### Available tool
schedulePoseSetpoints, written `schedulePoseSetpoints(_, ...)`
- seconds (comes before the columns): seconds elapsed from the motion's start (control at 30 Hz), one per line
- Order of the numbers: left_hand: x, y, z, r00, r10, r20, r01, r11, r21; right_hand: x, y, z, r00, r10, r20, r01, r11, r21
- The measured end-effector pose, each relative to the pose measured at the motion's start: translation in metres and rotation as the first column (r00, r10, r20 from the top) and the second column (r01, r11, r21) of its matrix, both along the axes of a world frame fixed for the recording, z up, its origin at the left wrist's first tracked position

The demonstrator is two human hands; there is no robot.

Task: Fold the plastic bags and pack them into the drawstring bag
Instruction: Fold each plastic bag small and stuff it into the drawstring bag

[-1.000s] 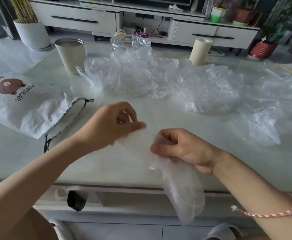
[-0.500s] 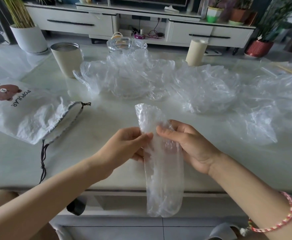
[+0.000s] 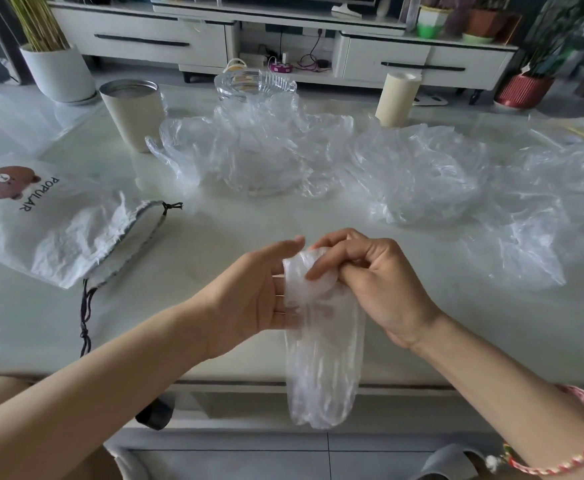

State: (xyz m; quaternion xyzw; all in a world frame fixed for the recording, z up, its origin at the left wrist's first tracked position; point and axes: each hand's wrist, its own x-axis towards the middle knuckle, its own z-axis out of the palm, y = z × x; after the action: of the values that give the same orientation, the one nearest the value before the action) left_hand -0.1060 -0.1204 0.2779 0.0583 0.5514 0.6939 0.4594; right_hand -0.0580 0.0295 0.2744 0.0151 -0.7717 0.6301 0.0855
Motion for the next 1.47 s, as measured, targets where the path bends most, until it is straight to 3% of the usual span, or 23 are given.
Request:
schedulePoseSetpoints(0.1,0.005,0.001,-0.003,1.0,-0.022,0.001,0.022,0.999,-0.023,0.001,0.003,-0.001,0.999,-0.049,-0.014,0.049,0.999,-0.022)
schedulePoseSetpoints(0.2,0.007,0.002,-0.008,0.999,0.005,-0.033,-0.007,0.999,-0.043,0.003,0.012,0.006,0.999,0.007,0.045,-0.003,0.994,-0.105)
schedulePoseSetpoints(0.23,0.006,0.002,-0.008,0.999,0.023,-0.049,-0.025,0.999,-0.042,0.006,0.017,0.009,1.0,0.015,0.022,-0.014,0.998,-0.056)
schedulePoseSetpoints(0.27,0.004,0.003,-0.01,0.996,0.042,-0.074,-0.045,0.998,-0.047,0.01,0.022,0.012,0.999,0.006,-0.047,0.0,0.994,0.113)
schedulePoseSetpoints(0.3,0.003,0.002,-0.01,0.993,0.067,-0.095,-0.072,0.996,-0.053,0.014,0.025,0.015,0.99,0.005,-0.138,0.046,0.929,0.367)
schedulePoseSetpoints(0.37,0.0,0.002,-0.01,0.986,0.124,-0.116,-0.132,0.989,-0.061,0.022,0.026,0.006,0.953,0.148,-0.264,0.125,0.603,0.788)
schedulePoseSetpoints(0.4,-0.001,0.002,-0.011,0.982,0.143,-0.124,-0.151,0.986,-0.064,0.027,0.022,-0.001,0.933,0.236,-0.272,0.144,0.45,0.881)
schedulePoseSetpoints(0.43,0.0,0.002,-0.01,0.98,0.151,-0.133,-0.162,0.984,-0.071,0.032,0.013,-0.008,0.912,0.303,-0.277,0.152,0.377,0.914)
schedulePoseSetpoints(0.47,0.0,0.003,-0.011,0.977,0.157,-0.142,-0.169,0.983,-0.074,0.036,0.004,-0.013,0.881,0.362,-0.305,0.162,0.375,0.913)
schedulePoseSetpoints(0.6,0.006,0.005,-0.011,0.964,0.207,-0.167,-0.221,0.973,-0.072,0.04,-0.011,-0.021,0.78,0.458,-0.426,0.131,0.547,0.827)
schedulePoseSetpoints(0.67,0.008,0.007,-0.014,0.935,0.245,-0.258,-0.273,0.959,-0.074,0.039,-0.011,-0.018,0.836,0.395,-0.382,0.002,0.693,0.721)
schedulePoseSetpoints(0.73,0.011,0.009,-0.016,0.872,0.304,-0.384,-0.352,0.934,-0.06,0.04,-0.009,-0.012,0.928,0.271,-0.256,-0.117,0.864,0.489)
schedulePoseSetpoints(0.8,0.015,0.012,-0.016,0.798,0.335,-0.502,-0.398,0.917,-0.021,0.038,-0.007,-0.007,0.979,0.182,-0.089,-0.153,0.953,0.261)
schedulePoseSetpoints(0.9,0.022,0.015,-0.018,0.753,0.323,-0.574,-0.398,0.917,-0.006,0.034,-0.005,-0.005,0.992,0.105,0.067,-0.113,0.986,0.126)
schedulePoseSetpoints(1.03,0.027,0.014,-0.015,0.814,0.305,-0.495,-0.337,0.941,0.025,0.031,-0.005,-0.005,0.983,0.015,0.182,-0.012,1.0,-0.017)
schedulePoseSetpoints(1.1,0.031,0.015,-0.016,0.791,0.286,-0.541,-0.327,0.945,0.021,0.029,-0.007,-0.005,0.982,-0.007,0.191,0.012,1.0,-0.027)
schedulePoseSetpoints(1.27,0.033,0.024,-0.02,0.565,0.42,-0.71,-0.541,0.838,0.066,0.025,-0.02,-0.007,0.991,-0.06,0.123,0.056,0.998,0.032)
schedulePoseSetpoints(1.4,0.018,0.02,-0.015,0.285,0.395,-0.873,-0.666,0.737,0.115,0.026,-0.022,-0.006,0.993,-0.07,0.095,0.067,0.997,0.039)
schedulePoseSetpoints(1.47,0.016,0.02,-0.016,0.258,0.348,-0.901,-0.661,0.744,0.098,0.025,-0.023,-0.004,0.993,-0.077,0.09,0.078,0.997,-0.001)
